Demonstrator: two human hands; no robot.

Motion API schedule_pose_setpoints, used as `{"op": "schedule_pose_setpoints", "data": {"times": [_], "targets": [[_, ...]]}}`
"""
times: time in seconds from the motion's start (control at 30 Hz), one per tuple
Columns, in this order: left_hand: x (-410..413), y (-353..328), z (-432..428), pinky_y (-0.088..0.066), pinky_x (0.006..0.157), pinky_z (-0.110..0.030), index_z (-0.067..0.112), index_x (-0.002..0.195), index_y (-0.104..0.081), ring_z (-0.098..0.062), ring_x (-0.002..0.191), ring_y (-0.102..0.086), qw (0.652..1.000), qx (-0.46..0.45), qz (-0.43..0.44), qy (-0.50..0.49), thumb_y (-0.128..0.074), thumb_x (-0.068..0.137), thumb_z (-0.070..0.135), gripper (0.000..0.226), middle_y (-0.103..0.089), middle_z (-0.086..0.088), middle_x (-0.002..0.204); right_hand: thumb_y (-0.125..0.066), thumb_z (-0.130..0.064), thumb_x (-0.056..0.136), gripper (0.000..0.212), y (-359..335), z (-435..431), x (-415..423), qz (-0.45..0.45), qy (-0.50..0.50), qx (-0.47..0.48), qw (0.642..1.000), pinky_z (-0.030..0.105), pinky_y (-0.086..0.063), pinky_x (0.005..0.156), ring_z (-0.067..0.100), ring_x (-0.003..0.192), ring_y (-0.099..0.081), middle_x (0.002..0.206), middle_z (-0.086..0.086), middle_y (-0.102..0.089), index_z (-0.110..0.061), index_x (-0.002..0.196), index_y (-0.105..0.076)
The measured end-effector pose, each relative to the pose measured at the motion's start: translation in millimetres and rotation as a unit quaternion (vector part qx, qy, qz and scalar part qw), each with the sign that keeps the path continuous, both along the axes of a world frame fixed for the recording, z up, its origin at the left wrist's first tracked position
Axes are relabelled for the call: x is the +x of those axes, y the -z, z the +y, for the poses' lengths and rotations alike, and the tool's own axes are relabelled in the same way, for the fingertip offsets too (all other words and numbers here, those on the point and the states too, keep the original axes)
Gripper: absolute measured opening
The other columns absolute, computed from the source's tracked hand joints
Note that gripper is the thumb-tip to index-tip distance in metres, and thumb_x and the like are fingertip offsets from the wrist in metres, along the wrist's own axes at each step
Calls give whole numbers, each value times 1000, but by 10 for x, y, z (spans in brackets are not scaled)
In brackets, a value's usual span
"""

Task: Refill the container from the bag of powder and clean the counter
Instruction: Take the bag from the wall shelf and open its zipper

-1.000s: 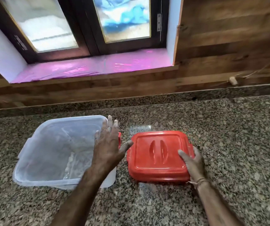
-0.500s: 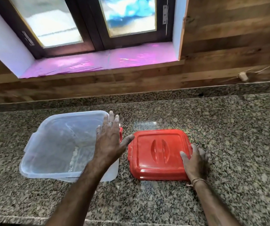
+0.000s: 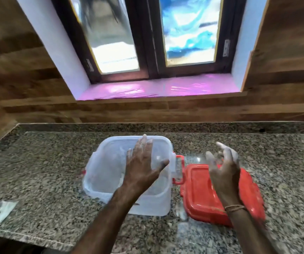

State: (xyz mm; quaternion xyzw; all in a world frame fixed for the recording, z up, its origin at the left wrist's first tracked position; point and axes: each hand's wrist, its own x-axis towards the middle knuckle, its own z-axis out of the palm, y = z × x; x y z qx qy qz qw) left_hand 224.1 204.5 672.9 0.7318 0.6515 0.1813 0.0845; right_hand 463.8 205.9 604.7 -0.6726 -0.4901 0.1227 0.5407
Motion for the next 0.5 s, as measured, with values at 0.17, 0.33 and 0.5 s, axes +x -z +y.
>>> {"op": "schedule_pose_setpoints", "data": {"times": [0.17,0.33,0.5], "targets": [[-1295,-210,-381,-13,125,-46,25,161,-28,-20,157,-17,997,22,1,-67,-29,76,86,104,-24,-1,170,-66,-32,91,37,-716,22,-1399,-14,-154,108,982,44,-56,91,22,105,-66,121,-7,-57,-18,126,-64],[-2800,-439,-848,-28,120,-45,24,159,-33,-21,153,-28,986,62,0,-157,-21,70,88,111,-34,-3,165,-53,-51,92,43,-999,-188,-2981,-117,-285,80,948,37,-57,79,17,103,-64,122,-4,-60,-26,126,-61],[-3676,-660,-1062,-40,113,-40,23,157,-36,-20,144,-41,981,53,-1,-185,-47,85,80,92,-44,-1,158,-63,-44,95,37,-1163,-90,-3774,-179,-336,56,923,36,-56,81,18,107,-65,125,-7,-58,-29,128,-61]]}}
